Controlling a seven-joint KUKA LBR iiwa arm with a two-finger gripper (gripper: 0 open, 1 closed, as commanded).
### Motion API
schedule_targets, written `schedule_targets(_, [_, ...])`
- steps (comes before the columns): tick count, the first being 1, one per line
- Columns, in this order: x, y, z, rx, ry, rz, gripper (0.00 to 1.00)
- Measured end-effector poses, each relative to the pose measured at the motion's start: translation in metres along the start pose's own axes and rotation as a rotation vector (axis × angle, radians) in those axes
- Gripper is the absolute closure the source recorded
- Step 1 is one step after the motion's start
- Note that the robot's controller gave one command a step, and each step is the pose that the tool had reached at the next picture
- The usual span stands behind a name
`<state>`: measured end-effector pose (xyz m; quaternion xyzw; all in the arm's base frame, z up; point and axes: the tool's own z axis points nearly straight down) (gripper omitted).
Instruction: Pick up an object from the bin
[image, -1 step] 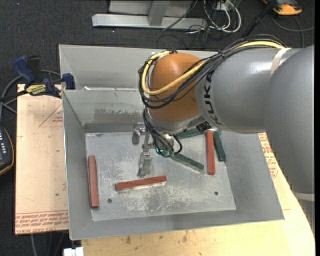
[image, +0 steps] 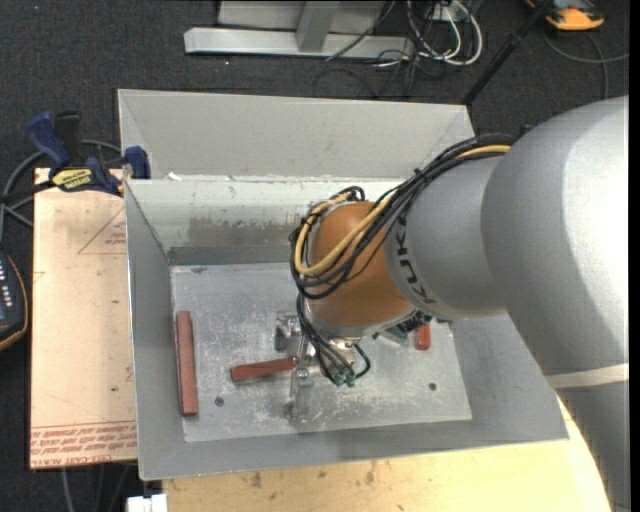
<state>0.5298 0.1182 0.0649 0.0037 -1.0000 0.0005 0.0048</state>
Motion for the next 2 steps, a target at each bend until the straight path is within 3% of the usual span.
schedule_targets(1, [-0.004, 0.001, -0.006, -0.003, -0.01, 0.0, 1.0])
schedule_targets(2, [0.02, 0.004, -0.143, -0.002, -0.018, -0.218, 1.0])
